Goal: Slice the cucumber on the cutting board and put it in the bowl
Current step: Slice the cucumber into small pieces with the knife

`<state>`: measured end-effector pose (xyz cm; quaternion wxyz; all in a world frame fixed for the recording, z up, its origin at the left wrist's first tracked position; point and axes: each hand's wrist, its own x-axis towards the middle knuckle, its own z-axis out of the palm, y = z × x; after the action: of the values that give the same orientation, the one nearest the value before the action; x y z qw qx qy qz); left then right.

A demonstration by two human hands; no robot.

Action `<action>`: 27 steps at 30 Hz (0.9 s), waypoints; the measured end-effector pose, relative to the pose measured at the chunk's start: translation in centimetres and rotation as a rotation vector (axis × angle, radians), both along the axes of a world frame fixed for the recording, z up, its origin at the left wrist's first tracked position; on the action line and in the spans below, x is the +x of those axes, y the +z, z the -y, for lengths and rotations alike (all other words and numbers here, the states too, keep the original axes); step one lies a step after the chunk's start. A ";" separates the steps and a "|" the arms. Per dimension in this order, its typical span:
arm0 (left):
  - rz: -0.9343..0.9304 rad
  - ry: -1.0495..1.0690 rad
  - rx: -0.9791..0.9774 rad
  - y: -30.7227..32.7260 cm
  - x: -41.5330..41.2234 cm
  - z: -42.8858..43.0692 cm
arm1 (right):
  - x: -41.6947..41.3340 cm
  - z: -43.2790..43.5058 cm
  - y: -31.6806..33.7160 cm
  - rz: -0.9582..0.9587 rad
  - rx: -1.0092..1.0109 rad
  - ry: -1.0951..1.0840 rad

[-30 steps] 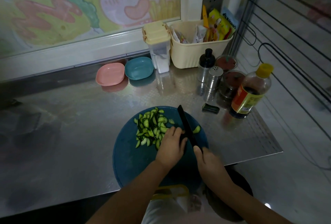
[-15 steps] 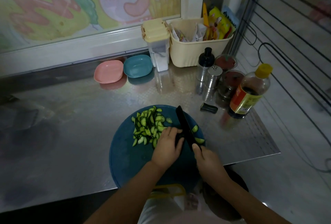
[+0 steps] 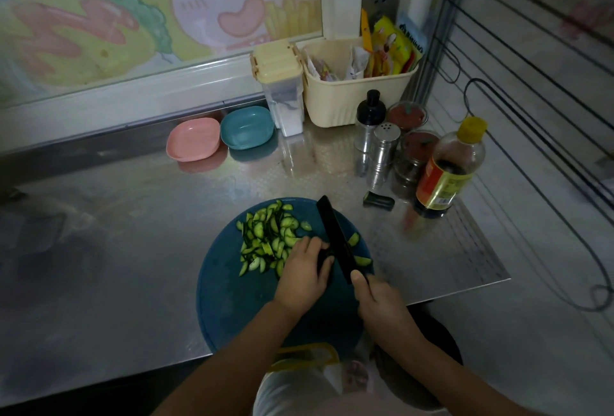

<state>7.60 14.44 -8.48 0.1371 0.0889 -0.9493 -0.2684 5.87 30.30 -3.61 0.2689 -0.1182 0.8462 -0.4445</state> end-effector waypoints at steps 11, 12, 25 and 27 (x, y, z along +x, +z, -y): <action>0.025 0.004 0.011 0.2 0.0 -0.1 | 0.0 0.2 -0.4 -0.006 0.027 0.004; 0.028 0.006 0.008 0.2 0.0 -0.1 | 0.0 0.3 -0.4 -0.012 0.034 0.002; 0.034 -0.103 0.010 0.2 1.3 0.3 | -0.5 1.8 -0.7 -0.068 0.180 0.024; 0.031 -0.089 0.033 0.3 1.3 0.2 | -0.3 1.5 -0.8 -0.052 0.164 0.006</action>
<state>8.86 14.19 -8.13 0.1089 0.0532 -0.9498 -0.2886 5.58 28.75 -4.36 0.2570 -0.1100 0.8860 -0.3698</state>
